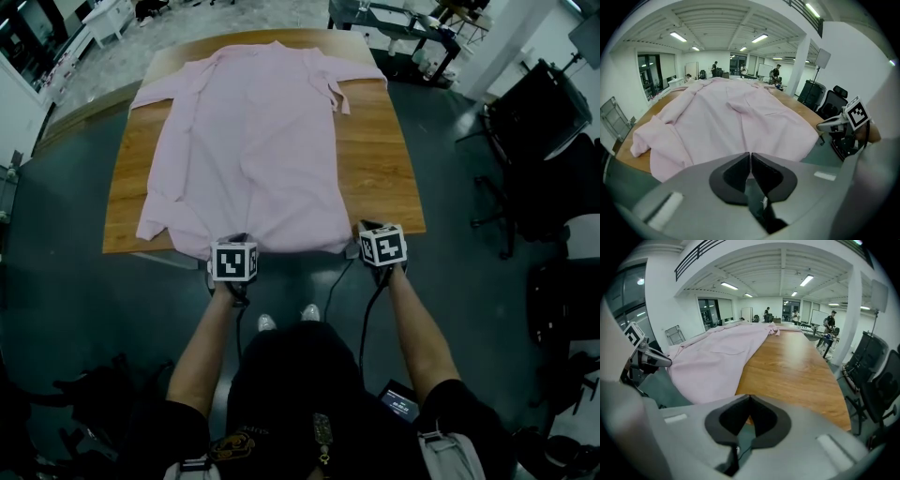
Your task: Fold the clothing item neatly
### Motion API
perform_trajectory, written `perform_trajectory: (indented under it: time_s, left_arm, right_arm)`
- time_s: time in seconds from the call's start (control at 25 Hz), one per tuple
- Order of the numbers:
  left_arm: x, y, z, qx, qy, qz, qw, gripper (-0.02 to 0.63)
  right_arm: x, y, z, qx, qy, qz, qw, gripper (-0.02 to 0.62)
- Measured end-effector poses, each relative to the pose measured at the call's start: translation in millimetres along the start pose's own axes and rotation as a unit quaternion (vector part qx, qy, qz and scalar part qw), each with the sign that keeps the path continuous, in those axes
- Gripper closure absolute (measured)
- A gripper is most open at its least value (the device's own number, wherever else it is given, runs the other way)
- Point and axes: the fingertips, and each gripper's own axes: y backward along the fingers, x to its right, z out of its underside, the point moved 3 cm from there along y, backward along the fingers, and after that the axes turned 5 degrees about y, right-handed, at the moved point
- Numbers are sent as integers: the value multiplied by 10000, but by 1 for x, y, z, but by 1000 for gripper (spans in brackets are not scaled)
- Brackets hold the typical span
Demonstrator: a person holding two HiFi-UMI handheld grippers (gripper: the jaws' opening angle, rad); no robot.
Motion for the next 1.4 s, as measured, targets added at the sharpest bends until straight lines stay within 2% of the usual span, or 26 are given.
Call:
perform_trajectory:
  time_s: [0.28, 0.4, 0.52, 0.64, 0.68, 0.72, 1.2, 1.4]
  left_arm:
    - [-4, -9, 6, -195, -24, -19, 9998, 584]
    - [-3, -10, 7, -218, -20, -52, 9997, 584]
    - [-2, -11, 7, -230, -13, -81, 9997, 584]
    - [0, -11, 7, -226, -2, -105, 9997, 584]
    - [0, -11, 7, -225, 4, -112, 9997, 584]
    - [0, -11, 7, -223, 6, -113, 9997, 584]
    - [41, -23, -2, -204, -110, 248, 9994, 581]
    - [40, -22, 2, -190, -73, 213, 9996, 581]
  right_arm:
    - [-12, -3, -12, 339, -310, -498, 9977, 568]
    - [-16, -9, -18, 351, -348, -668, 9965, 529]
    - [-22, -18, -22, 273, -305, -787, 9961, 518]
    - [-21, -24, -21, 97, -152, -773, 9968, 533]
    - [-20, -24, -21, 43, -87, -797, 9968, 575]
    - [-18, -23, -21, 4, -32, -813, 9967, 585]
    - [40, -3, -32, 116, 24, -48, 9999, 589]
    - [34, -4, -26, 148, 54, -141, 9998, 588]
